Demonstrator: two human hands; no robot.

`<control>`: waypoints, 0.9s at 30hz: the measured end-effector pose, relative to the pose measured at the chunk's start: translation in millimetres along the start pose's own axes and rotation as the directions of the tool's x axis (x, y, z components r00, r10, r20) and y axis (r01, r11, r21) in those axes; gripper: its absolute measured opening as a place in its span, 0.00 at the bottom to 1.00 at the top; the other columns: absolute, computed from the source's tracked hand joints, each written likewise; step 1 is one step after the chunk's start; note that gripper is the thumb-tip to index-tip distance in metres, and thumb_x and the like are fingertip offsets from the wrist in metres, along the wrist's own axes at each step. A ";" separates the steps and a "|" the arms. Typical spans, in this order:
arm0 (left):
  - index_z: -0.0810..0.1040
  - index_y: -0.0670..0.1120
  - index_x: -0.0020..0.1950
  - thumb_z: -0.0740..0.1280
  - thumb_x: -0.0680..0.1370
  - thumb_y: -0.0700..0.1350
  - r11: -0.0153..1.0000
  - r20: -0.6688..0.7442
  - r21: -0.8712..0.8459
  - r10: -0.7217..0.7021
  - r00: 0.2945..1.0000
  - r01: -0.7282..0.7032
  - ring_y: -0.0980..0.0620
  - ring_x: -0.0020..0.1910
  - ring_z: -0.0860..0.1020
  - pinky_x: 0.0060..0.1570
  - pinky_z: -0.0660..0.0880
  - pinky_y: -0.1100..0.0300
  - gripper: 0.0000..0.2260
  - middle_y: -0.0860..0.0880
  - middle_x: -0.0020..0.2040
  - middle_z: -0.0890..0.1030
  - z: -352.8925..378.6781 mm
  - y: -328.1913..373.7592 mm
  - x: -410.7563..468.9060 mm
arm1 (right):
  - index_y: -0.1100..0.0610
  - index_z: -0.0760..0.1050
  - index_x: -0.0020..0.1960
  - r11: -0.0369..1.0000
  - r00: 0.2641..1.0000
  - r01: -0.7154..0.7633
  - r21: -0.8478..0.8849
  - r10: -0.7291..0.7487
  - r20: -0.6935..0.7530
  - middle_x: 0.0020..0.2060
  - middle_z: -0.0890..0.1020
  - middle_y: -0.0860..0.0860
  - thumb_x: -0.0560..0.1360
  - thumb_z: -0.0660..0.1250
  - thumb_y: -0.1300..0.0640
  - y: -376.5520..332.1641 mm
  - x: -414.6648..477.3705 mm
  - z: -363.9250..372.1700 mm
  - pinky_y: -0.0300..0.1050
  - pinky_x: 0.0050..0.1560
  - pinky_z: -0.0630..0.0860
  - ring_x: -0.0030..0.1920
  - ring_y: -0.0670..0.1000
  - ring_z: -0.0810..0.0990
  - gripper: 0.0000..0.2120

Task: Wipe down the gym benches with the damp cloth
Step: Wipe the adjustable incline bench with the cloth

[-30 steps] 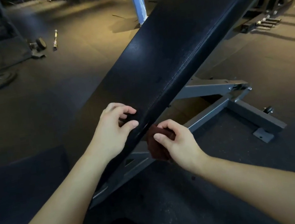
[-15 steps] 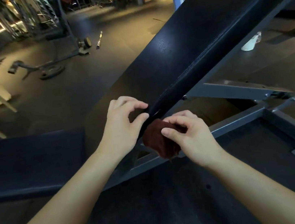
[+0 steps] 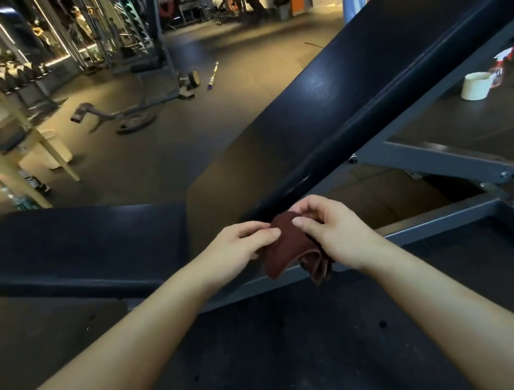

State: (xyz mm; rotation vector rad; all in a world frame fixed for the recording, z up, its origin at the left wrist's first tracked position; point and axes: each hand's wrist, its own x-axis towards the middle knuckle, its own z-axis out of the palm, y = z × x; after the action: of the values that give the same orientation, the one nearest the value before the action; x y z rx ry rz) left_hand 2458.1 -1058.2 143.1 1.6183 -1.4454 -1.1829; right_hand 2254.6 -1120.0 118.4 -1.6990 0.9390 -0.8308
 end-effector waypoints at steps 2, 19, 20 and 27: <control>0.85 0.51 0.57 0.67 0.81 0.57 0.995 0.071 -0.096 -0.006 0.997 0.013 0.51 0.54 0.82 0.63 0.74 0.49 0.13 0.48 0.53 0.86 0.3 -6.3 -2.0 | 0.48 0.79 0.52 0.999 1.000 -0.022 0.033 0.022 -0.014 0.46 0.87 0.49 0.83 0.65 0.57 -1.2 -1.1 0.4 0.49 0.54 0.82 0.48 0.49 0.86 0.06; 0.87 0.49 0.48 0.72 0.76 0.61 0.999 -0.115 -0.006 0.044 0.992 -0.045 0.56 0.33 0.77 0.36 0.74 0.63 0.16 0.46 0.41 0.86 -0.1 -11.0 0.7 | 0.55 0.77 0.56 0.962 0.963 -0.260 0.078 0.253 0.092 0.43 0.86 0.51 0.73 0.73 0.34 0.9 -28.8 18.1 0.48 0.46 0.79 0.43 0.50 0.84 0.26; 0.88 0.49 0.47 0.72 0.74 0.64 0.999 -0.125 0.010 0.035 0.991 -0.034 0.55 0.33 0.77 0.35 0.74 0.63 0.19 0.46 0.41 0.86 -1.4 -13.6 2.3 | 0.54 0.77 0.57 0.967 0.964 -0.254 0.025 0.251 0.094 0.46 0.87 0.51 0.69 0.76 0.33 -0.8 -28.6 21.4 0.48 0.49 0.80 0.46 0.50 0.86 0.29; 0.87 0.46 0.46 0.73 0.62 0.75 0.991 -0.086 0.135 -0.011 0.996 0.023 0.52 0.40 0.83 0.41 0.77 0.57 0.33 0.46 0.42 0.87 -27.1 -21.6 9.5 | 0.57 0.82 0.54 0.979 0.975 -0.204 0.008 0.202 0.092 0.46 0.88 0.55 0.77 0.74 0.59 -4.9 -19.4 39.9 0.49 0.56 0.82 0.50 0.54 0.87 0.06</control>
State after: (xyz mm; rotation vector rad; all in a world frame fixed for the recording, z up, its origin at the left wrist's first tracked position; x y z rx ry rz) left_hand 2491.2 -1066.3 131.8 1.7544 -1.4878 -1.0313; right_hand 2280.9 -1084.9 110.0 -1.5813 1.0207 -0.6196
